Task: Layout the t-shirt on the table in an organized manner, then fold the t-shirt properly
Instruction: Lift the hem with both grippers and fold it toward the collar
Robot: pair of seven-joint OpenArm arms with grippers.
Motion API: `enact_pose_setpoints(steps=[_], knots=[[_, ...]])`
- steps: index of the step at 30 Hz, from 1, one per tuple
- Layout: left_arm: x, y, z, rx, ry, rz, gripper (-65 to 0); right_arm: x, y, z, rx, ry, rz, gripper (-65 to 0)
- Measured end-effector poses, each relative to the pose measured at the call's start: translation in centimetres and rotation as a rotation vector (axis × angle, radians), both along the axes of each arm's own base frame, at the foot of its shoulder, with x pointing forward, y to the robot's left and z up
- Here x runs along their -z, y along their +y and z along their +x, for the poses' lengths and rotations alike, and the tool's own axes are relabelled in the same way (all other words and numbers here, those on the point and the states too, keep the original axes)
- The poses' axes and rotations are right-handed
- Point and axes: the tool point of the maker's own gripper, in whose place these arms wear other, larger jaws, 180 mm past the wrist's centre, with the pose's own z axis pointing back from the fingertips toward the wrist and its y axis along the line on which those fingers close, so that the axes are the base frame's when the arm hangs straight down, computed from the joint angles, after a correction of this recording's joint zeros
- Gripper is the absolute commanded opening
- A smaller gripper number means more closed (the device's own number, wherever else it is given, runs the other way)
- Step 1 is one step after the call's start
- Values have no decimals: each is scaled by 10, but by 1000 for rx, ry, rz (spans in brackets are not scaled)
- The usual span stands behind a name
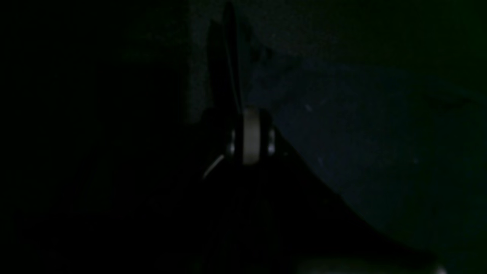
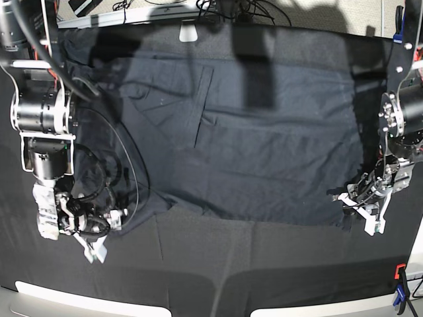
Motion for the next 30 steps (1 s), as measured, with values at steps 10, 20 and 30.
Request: enact_pose_setpoints(steps=[10,20,30], knots=[[0,0,0,-2,-9,0,-650,-15,-6,19,-1,-136,-11,-293],[-3,12,-2,-13,-12,11,-650,-15,-83,-39,58,101,5,-293],[-3,12,-2,-14,-12,11,-650,31,-55,-55,0,95,-6,-293]])
